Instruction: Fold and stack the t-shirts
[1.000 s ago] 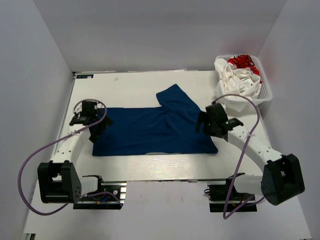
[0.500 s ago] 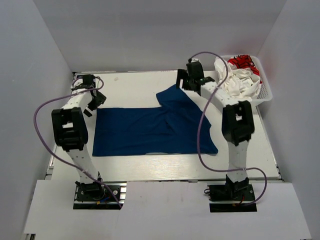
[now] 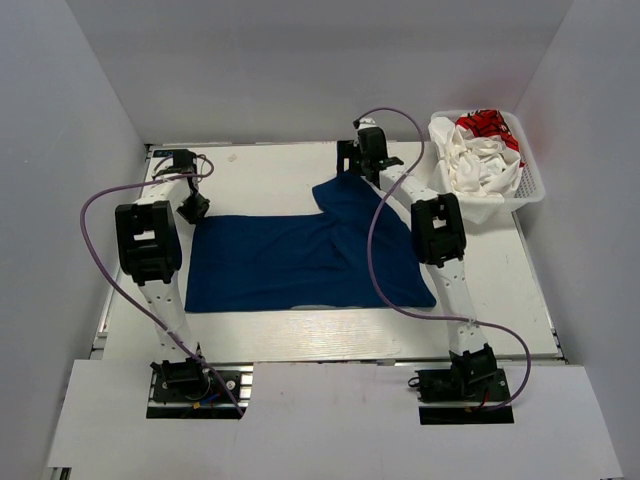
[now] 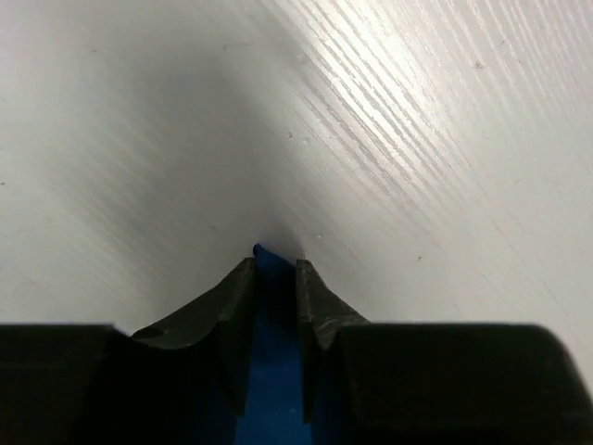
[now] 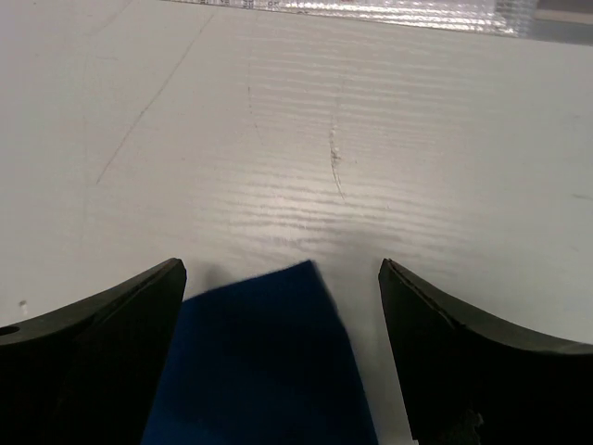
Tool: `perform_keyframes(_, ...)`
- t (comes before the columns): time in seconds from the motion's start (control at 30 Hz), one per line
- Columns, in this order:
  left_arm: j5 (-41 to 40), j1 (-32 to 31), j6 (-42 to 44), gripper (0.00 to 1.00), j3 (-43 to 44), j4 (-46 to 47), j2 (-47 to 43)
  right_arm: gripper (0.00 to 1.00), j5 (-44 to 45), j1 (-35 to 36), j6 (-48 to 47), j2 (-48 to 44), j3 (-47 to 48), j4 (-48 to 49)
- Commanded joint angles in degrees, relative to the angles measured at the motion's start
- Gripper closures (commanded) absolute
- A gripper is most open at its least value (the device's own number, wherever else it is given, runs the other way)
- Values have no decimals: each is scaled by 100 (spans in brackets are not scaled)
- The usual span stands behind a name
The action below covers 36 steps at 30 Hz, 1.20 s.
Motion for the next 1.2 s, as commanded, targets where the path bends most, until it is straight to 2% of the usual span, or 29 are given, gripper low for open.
perform_keyframes(0.0, 172, -3, 52, 68, 111, 104, -22, 10, -142, 45, -253, 281, 491, 604)
perform_keyframes(0.13, 277, -3, 52, 89, -74, 157, -22, 10, -230, 63, -165, 387, 518, 499)
perform_keyframes(0.17, 278, -3, 52, 93, -74, 157, -22, 14, -151, 89, -182, 326, 517, 351)
perform_keyframes(0.2, 356, -3, -9, 100, -4, 105, 47, 19, -194, 81, -261, 299, 352, 297)
perform_keyframes(0.23, 409, -3, -10, 100, -4, 104, 48, 29, -212, 72, -270, 151, 263, 201)
perform_keyframes(0.3, 409, -3, -10, 100, -4, 51, 48, 42, -212, 142, -401, -157, -182, 165)
perform_keyframes(0.43, 304, -3, -63, 100, -56, -72, -14, 53, -36, 212, -569, -588, -668, -72)
perform_keyframes(0.5, 251, -3, -115, 100, -170, -72, -154, 74, -10, 247, -692, -764, -809, -169)
perform_keyframes(0.57, 181, -3, -186, 100, -171, -72, -242, 100, 140, 283, -832, -835, -801, -318)
perform_keyframes(0.77, 111, -117, -186, 100, -276, -20, -794, 100, 298, 379, -1008, -1467, -1098, -223)
perform_keyframes(0.93, 181, -117, -186, 100, -759, 262, -1261, 100, -10, 528, -1228, -2826, -2706, 664)
perform_keyframes(1.1, 128, -117, -186, 100, -1172, 262, -1735, 100, 419, 696, -1299, -3961, -4297, 586)
perform_keyframes(1.17, -3, -117, -133, 100, -1365, 262, -1972, 100, 500, 749, -1237, -4514, -4927, 964)
